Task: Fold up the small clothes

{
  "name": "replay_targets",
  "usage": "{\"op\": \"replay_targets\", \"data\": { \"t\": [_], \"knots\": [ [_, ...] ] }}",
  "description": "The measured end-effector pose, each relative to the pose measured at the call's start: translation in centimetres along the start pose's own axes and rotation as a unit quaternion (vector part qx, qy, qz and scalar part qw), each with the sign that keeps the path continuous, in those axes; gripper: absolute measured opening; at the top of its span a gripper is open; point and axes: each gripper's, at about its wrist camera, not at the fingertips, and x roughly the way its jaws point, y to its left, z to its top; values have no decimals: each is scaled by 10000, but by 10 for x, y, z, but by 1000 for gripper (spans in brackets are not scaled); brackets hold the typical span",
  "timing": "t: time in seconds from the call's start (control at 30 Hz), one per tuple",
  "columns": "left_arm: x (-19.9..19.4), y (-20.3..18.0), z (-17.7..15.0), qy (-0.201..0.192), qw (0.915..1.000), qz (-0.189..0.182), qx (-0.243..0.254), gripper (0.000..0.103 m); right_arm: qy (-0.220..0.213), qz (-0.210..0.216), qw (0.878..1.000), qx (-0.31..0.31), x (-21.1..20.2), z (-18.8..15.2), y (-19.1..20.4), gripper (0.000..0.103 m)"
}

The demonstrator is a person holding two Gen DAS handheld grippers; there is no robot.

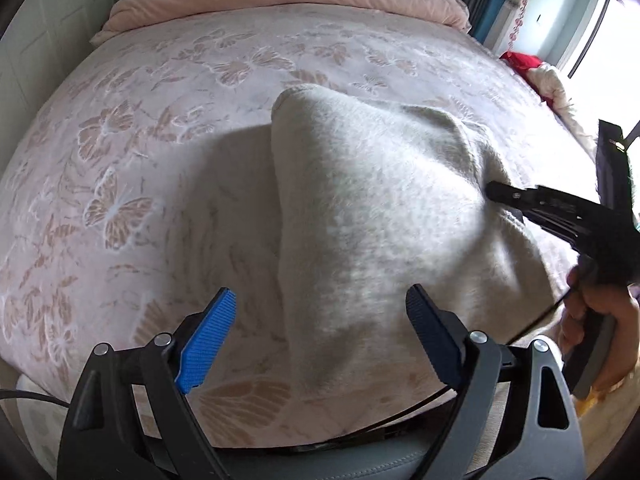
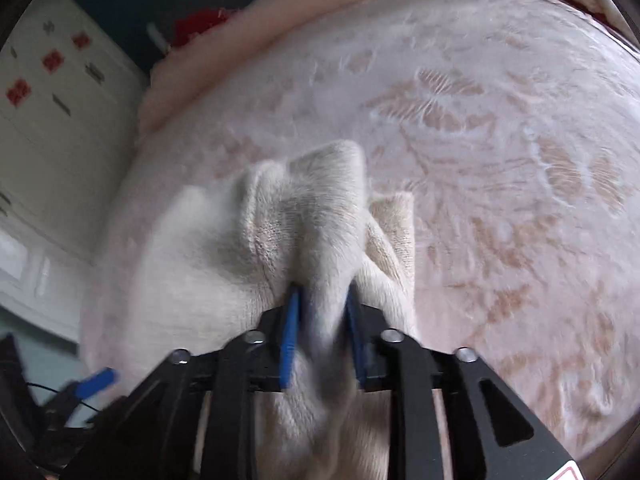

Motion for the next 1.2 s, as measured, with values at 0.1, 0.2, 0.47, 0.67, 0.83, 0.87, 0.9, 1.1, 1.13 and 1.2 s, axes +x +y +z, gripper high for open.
{"op": "replay_targets", "data": {
  "t": [0.1, 0.2, 0.47, 0.67, 0.83, 0.87, 0.9, 1.1, 1.13, 1.2],
  "knots": [
    [-6, 5, 6, -23, 9996, -227, -187, 87, -481, -204, 9986, 53, -41, -12, 0, 72],
    [-2, 11, 13, 27, 9971, -550, -518, 90, -413, -436, 9982, -75, -56, -35, -4, 80],
    [64, 26, 19, 645, 9872, -713, -1273, 93, 507, 149, 9965, 641, 11, -60, -41, 84],
    [92, 30, 20, 845, 9823, -914, -1396, 98, 360, 440, 9952, 795, 32, -60, -39, 98],
    [96, 25, 28, 1097, 9810, -881, -1337, 95, 371, 468, 9948, 831, 41, -50, -34, 93],
    [93, 21, 30, 1136, 9792, -999, -1352, 79, 355, 506, 9941, 896, 40, -48, -32, 69],
    [90, 17, 32, 1166, 9774, -1126, -1354, 67, 367, 689, 9922, 971, 41, -46, -32, 57],
    [41, -15, 44, 780, 9919, -754, -654, 41, 121, 849, 9902, 1106, 7, -38, -19, 35],
    [32, -18, 45, 709, 9931, -740, -570, 41, 50, 868, 9907, 1047, -2, -38, -12, 35],
    [11, -28, 47, 544, 9957, -680, -318, 40, -50, 897, 9917, 918, -20, -39, 2, 34]
  ]
}}
